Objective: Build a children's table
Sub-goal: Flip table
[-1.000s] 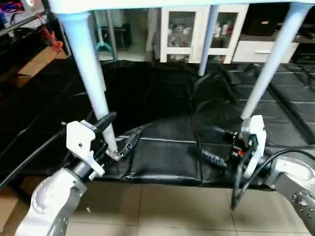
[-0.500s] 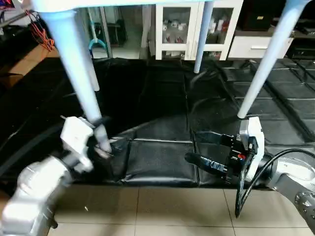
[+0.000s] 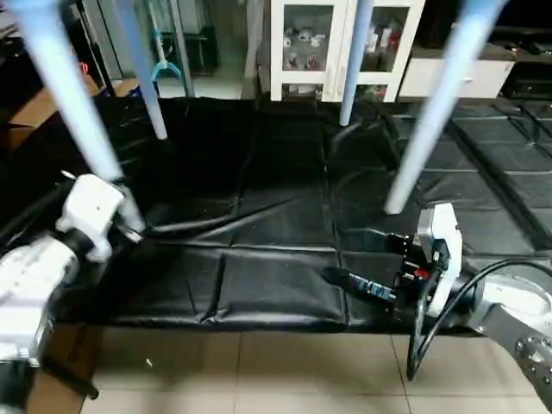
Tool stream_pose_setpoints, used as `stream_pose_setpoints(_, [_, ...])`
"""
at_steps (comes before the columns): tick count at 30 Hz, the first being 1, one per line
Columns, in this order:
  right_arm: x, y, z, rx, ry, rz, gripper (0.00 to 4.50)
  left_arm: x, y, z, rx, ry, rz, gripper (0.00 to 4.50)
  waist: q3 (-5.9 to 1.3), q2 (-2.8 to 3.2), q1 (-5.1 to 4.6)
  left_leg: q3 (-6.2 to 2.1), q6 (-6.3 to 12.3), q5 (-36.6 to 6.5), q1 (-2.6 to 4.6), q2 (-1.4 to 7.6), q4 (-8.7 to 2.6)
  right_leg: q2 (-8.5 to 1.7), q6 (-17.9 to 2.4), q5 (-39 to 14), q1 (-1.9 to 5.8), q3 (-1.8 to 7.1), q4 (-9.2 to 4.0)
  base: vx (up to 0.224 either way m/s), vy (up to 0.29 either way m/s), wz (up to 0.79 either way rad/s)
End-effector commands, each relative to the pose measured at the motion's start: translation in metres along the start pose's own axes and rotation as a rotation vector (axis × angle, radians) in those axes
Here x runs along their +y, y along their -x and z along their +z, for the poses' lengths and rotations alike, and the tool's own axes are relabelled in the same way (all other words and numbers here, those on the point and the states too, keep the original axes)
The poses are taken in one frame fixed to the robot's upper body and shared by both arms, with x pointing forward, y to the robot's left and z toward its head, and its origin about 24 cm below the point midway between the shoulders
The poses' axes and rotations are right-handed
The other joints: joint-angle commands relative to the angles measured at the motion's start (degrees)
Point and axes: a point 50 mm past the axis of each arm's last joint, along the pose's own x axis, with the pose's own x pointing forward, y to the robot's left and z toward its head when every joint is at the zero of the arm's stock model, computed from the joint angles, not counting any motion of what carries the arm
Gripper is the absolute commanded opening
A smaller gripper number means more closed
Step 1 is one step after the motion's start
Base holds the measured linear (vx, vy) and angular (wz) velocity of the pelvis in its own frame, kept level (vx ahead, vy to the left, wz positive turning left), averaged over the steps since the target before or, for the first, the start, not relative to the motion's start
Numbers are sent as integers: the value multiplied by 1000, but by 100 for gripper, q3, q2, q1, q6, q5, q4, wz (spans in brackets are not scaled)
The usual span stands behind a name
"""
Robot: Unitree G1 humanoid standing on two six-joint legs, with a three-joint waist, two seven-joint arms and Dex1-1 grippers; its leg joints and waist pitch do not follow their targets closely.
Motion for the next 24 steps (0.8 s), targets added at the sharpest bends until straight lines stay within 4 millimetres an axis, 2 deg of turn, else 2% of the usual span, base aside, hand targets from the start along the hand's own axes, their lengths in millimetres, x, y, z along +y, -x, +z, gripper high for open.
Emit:
stream_pose_setpoints(1, [3,-2,3,5,17,7,444,20,7,-6,38,-17,100,450,-242,27,12,-198,57,-1101,-19,430,-634,-455,-1309,-700,188,231,-403,0,0,0])
stream_pose_setpoints(2, [2,-3,3,1,20,0,444,31,10,-14,83,-38,170,450,-234,28,-3,-204,23,-1173,-20,443,-644,-463,-1296,-821,179,226,-411,0,0,0])
stream_pose_setpoints(3, [2,-4,4,-5,27,-12,444,38,13,-19,110,-51,220,450,-232,60,4,-202,16,-1235,-1,437,-639,-460,-1281,-901,160,228,-421,0,0,0])
stream_pose_setpoints(5, [1,-4,5,-12,35,-23,444,42,15,-22,125,-57,251,450,-251,41,-6,-187,25,-1182,7,428,-627,-465,-1285,-847,166,244,-428,0,0,0])
stream_pose_setpoints(7, [-3,-5,7,-35,54,-61,444,44,16,-22,121,-47,277,450,-274,55,10,-185,54,-866,7,453,-621,-468,-1363,-424,164,244,-393,0,0,0])
stream_pose_setpoints(8, [-15,-6,16,-98,85,-161,444,40,15,-17,64,-5,278,450,-283,96,35,-181,59,-692,18,460,-619,-463,-1432,-120,152,231,-368,0,0,0])
stream_pose_setpoints(9, [-20,-6,20,-127,89,-199,444,36,13,-12,23,25,260,450,-287,80,35,-167,42,-588,6,454,-623,-462,-1522,61,148,221,-349,0,0,0])
stream_pose_setpoints(11, [-23,-6,22,-142,89,-218,444,32,12,-9,-2,43,245,450,-290,79,81,-134,-14,-612,49,476,-621,-456,-1616,136,123,214,-341,0,0,0])
stream_pose_setpoints(12, [-28,-5,26,-166,94,-255,444,18,8,-1,-63,76,182,450,-287,74,123,-108,1,-584,55,480,-617,-467,-1635,223,130,224,-326,0,0,0])
stream_pose_setpoints(13, [-31,-5,29,-190,89,-284,444,-4,5,13,-148,130,88,450,-283,106,139,-108,5,-562,31,489,-627,-474,-1635,247,146,223,-319,0,0,0])
stream_pose_setpoints(14, [-32,-5,30,-194,93,-297,444,-19,4,21,-194,177,44,450,-283,116,191,-91,-45,-561,51,516,-640,-472,-1668,327,127,209,-320,0,0,0])
stream_pose_setpoints(15, [-33,-4,29,-191,105,-313,444,-31,4,29,-228,219,28,450,-277,128,221,-64,-53,-636,62,503,-632,-459,-1676,323,118,209,-325,0,0,0])
stream_pose_setpoints(16, [-33,-4,29,-191,105,-313,444,-31,4,29,-228,219,28,450,-283,114,224,-53,-61,-641,51,512,-628,-468,-1675,355,138,214,-312,0,0,0])
stream_pose_setpoints(17, [-35,-4,28,-185,117,-350,444,-41,4,35,-248,276,23,450,-275,115,231,-54,-55,-624,26,505,-633,-473,-1662,343,151,217,-319,0,0,0])
stream_pose_setpoints(18, [-39,-3,24,-178,84,-430,444,-54,5,41,-259,383,90,450,-267,146,240,-51,-75,-651,11,492,-637,-461,-1627,264,155,212,-324,0,0,0])
stream_pose_setpoints(19, [-39,-3,24,-178,84,-431,444,-54,5,41,-259,384,90,450,-262,111,216,-51,-120,-693,2,506,-634,-470,-1627,212,175,221,-332,0,0,0])
stream_pose_setpoints(20, [-39,-3,16,-164,57,-490,444,-69,8,48,-263,460,156,450,-257,95,223,-45,-110,-758,6,485,-631,-457,-1602,72,169,218,-361,0,0,0])
stream_pose_setpoints(21, [-39,-3,15,-161,52,-501,444,-72,9,50,-264,476,171,450,-246,151,195,-66,-157,-861,-26,514,-644,-471,-1578,-24,212,223,-367,0,0,0])
stream_pose_setpoints(22, [-36,-3,5,-137,42,-556,444,-88,15,55,-259,543,219,450,-220,144,196,-62,-146,-1059,-14,489,-652,-445,-1496,-417,187,222,-422,0,0,0])
stream_pose_setpoints(23, [-36,-3,3,-131,40,-567,444,-91,16,56,-257,556,229,450,-243,112,158,-59,-159,-965,-33,517,-638,-459,-1497,-318,232,239,-410,0,0,0])
stream_pose_setpoints(24, [-34,-3,-3,-116,36,-594,444,-99,20,56,-247,579,245,450,-207,113,158,-59,-92,-990,-53,493,-657,-448,-1446,-559,210,231,-460,0,0,0])
